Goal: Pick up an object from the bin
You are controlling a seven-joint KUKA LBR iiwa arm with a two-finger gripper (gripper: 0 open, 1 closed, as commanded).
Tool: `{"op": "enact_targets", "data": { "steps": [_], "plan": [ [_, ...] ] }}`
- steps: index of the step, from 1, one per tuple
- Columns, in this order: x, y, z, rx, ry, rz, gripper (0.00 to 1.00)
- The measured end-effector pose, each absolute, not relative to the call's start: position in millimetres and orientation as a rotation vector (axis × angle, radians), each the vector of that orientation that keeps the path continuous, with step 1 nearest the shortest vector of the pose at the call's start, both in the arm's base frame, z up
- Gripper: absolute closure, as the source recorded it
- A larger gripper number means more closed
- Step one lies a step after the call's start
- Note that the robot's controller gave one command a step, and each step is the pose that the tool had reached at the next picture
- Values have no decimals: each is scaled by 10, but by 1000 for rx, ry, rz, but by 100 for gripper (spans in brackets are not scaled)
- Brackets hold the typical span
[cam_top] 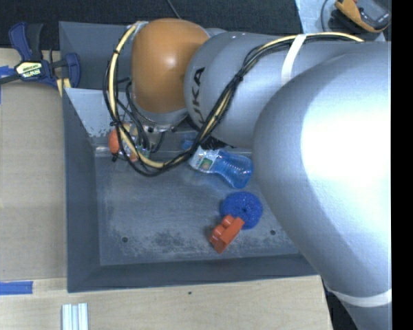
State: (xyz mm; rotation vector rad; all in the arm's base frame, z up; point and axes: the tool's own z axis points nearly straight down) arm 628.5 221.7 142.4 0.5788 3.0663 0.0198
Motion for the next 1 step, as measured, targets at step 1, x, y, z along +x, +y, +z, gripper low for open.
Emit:
{"op": "enact_targets", "data": {
  "steps": [1],
  "plan": [
    [6270, 2206, 1686, 582, 3073, 15, 100]
  ]
}}
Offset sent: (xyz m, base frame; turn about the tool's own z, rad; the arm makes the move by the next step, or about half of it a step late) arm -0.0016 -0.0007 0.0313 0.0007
